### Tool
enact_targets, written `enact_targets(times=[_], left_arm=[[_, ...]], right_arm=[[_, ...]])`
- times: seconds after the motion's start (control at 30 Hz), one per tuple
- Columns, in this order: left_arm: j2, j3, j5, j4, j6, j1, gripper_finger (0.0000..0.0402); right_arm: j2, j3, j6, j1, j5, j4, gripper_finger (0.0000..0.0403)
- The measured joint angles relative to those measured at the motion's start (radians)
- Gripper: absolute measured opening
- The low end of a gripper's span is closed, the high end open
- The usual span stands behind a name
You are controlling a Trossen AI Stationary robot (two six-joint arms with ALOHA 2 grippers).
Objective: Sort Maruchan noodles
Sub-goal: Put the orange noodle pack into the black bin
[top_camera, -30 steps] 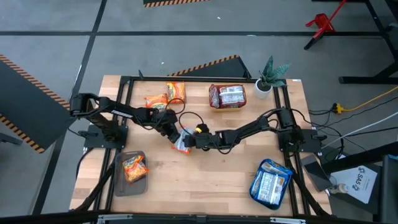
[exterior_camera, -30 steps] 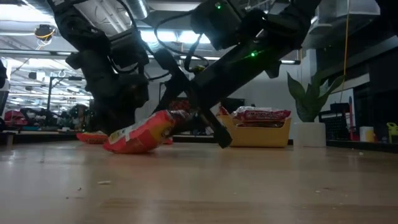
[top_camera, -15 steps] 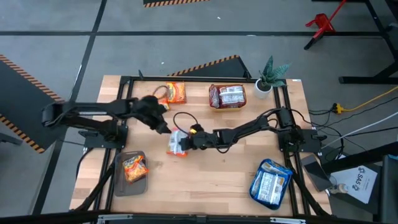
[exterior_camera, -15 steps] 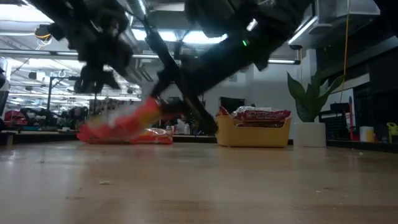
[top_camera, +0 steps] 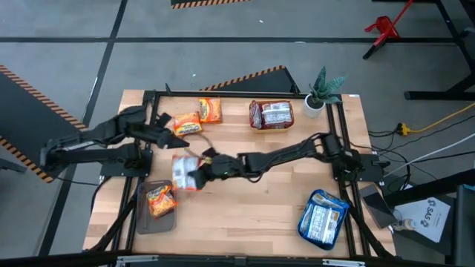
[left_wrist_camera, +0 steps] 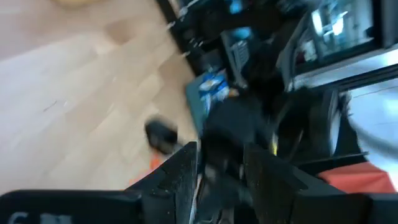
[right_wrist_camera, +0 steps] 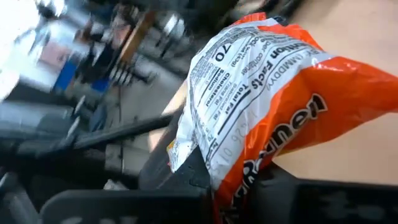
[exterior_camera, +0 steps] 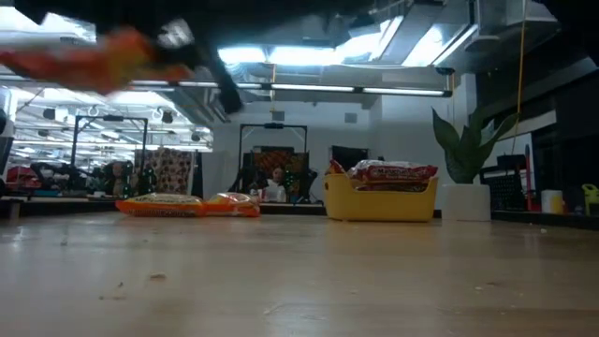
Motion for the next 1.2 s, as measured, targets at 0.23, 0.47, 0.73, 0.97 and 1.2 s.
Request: enact_targets(times=[0.23,0.47,0.73,0.97,1.2], left_arm=[[-0.128,0.000,-0.041,0.003,-0.019,0.000,0.0128],[-0.186,0.001,-0.049,0.001,-0.018,0.000,0.0128],[-0.212,0.002,-0.055,0.002,-0.014,0.000,0.0128],[-0.210,0.002,-0.076,0.000,0.012,0.000,0.0128],[-0.210,0.002,-0.088,-0.020,0.012,0.000,0.0128]], right_arm=[[0.234,0.391,-0.071,0.016,-0.044,-0.166,0.0022],[0.396,0.573,-0.049,0.015,-0.116,-0.157,0.0022],[0.410,0.567,-0.121,0.039,-0.116,-0.148,0.0026],[0.410,0.576,-0.204,0.046,-0.113,-0.119,0.0116],[0.410,0.577,-0.229,0.028,-0.084,-0.094,0.0223]])
